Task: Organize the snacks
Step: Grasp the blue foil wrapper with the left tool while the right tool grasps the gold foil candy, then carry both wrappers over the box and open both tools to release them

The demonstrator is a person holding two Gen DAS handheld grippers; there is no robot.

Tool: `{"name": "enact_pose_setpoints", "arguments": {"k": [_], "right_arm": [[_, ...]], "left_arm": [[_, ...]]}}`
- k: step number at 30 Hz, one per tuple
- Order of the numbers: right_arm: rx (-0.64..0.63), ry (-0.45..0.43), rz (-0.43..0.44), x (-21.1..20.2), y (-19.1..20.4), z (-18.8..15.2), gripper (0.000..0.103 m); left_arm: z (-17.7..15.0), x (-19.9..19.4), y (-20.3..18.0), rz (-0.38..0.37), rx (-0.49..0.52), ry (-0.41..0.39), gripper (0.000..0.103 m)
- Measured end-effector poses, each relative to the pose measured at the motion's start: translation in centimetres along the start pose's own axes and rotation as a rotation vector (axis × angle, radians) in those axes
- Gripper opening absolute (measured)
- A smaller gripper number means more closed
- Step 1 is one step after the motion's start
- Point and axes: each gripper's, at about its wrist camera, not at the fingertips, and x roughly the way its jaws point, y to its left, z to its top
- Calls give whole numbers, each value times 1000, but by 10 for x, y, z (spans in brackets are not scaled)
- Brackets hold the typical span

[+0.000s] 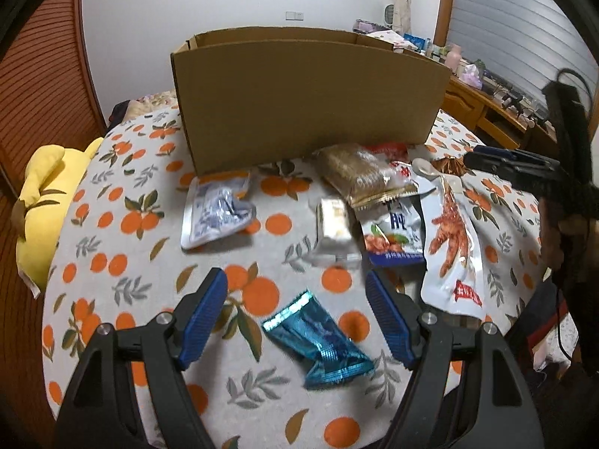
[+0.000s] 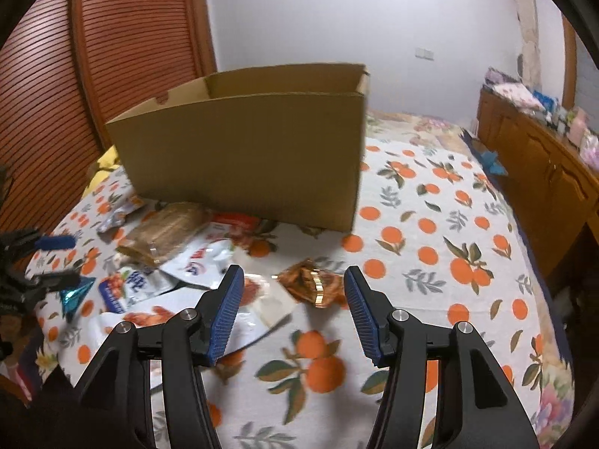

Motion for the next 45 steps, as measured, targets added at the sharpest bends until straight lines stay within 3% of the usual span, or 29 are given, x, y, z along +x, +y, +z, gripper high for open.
{"name": "enact_pose_setpoints", "arguments": {"k": [5, 15, 17, 19, 21, 25, 31, 35, 40, 45], "right_arm": [[25, 38, 0, 15, -14, 5, 57], [-88, 162, -13, 50, -13, 10, 52], [-110, 165, -27, 49, -11, 8, 48], [-112, 163, -26, 45, -11, 7, 35], [-118, 159, -27, 41, -11, 4, 28], [-100, 145, -30, 29, -10, -5, 24], [-53, 131, -24, 21, -14, -15, 22], [-19, 115, -28, 18, -18, -17, 22], [-31, 103, -57, 19, -15, -17, 22], [-32, 100, -63, 19, -13, -18, 22]], "left_arm": [[-7, 0, -2, -7, -12, 2, 77], [-17, -6, -1, 1, -34, -4, 77], [-19, -6, -1, 1, -37, -3, 77], [-20, -6, -1, 3, -47, -2, 77], [-21, -7, 0, 0, -57, -3, 77], [-25, -9, 0, -2, -70, -4, 75], [-26, -8, -1, 11, -86, 4, 64], [-28, -5, -1, 19, -95, 19, 49], [-27, -1, -1, 30, -96, 17, 44], [-26, 0, -1, 30, -89, 16, 23]]}}
